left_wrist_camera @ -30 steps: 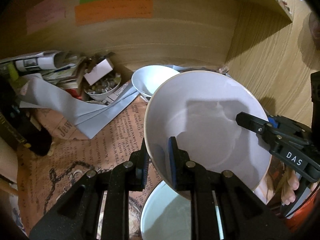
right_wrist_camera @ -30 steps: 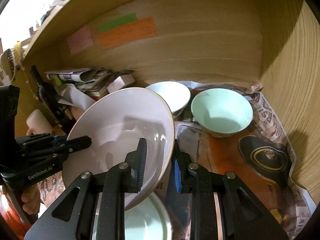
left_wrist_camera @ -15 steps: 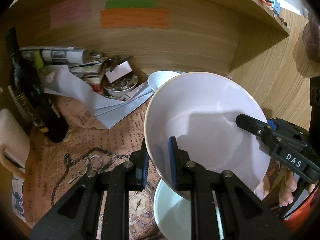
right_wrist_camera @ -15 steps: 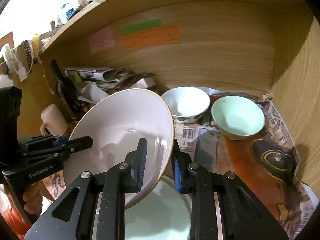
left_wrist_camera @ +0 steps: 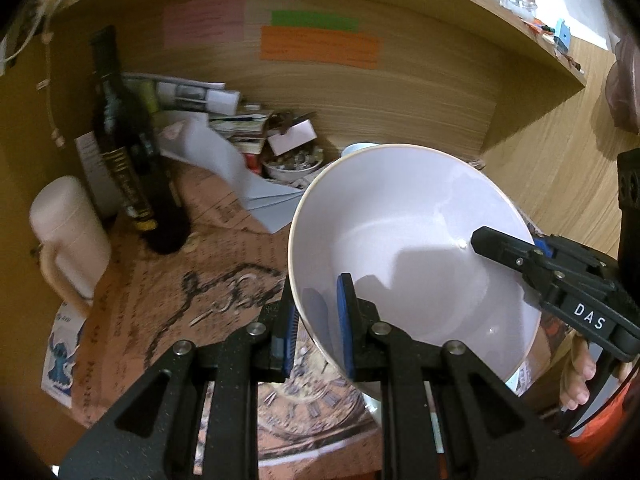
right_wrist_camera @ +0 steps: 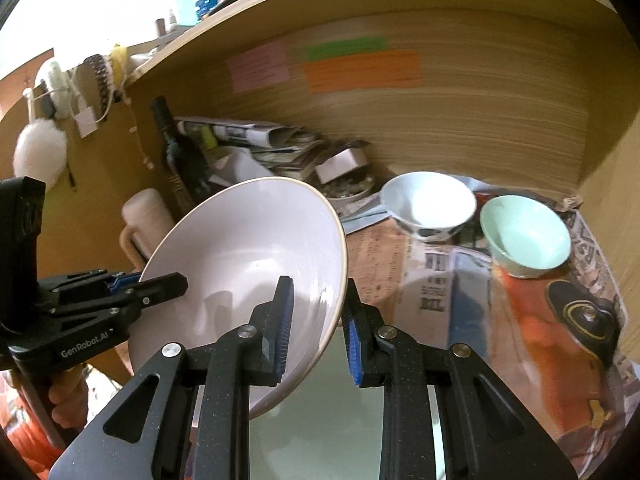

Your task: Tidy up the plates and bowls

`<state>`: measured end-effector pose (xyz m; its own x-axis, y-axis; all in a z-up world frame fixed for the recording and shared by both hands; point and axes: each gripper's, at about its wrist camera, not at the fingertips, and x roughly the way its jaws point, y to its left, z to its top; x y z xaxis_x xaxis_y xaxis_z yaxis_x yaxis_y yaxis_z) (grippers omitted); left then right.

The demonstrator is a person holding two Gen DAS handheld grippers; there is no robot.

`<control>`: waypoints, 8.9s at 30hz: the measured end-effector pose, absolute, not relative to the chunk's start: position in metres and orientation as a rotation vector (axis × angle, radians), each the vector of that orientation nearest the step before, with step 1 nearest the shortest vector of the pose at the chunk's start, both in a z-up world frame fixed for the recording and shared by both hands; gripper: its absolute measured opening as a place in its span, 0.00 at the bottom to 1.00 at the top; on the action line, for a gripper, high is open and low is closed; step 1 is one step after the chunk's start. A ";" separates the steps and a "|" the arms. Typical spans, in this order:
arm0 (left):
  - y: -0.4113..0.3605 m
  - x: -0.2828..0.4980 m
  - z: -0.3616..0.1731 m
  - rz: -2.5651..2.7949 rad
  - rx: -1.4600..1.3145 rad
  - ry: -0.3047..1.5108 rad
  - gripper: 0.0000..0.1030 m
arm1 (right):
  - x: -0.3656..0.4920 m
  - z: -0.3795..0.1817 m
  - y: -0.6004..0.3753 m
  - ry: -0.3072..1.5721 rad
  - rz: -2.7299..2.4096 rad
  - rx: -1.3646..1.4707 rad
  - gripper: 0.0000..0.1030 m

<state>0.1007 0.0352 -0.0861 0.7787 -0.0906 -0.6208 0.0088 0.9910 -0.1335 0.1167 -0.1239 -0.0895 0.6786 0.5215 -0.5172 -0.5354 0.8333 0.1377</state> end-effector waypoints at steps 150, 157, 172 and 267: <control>-0.005 0.344 -0.141 -0.094 0.078 1.053 0.14 | 0.330 -0.173 -0.134 0.893 0.504 -0.100 0.17; -0.010 0.350 -0.145 -0.072 0.103 1.042 0.14 | 0.329 -0.171 -0.138 0.890 0.495 -0.087 0.17; 0.003 0.295 -0.106 -0.062 0.034 0.905 0.14 | 0.281 -0.120 -0.148 0.738 0.522 -0.075 0.17; 0.113 0.081 -0.140 0.187 -0.041 0.813 0.14 | 0.131 -0.151 -0.004 0.806 0.766 -0.274 0.45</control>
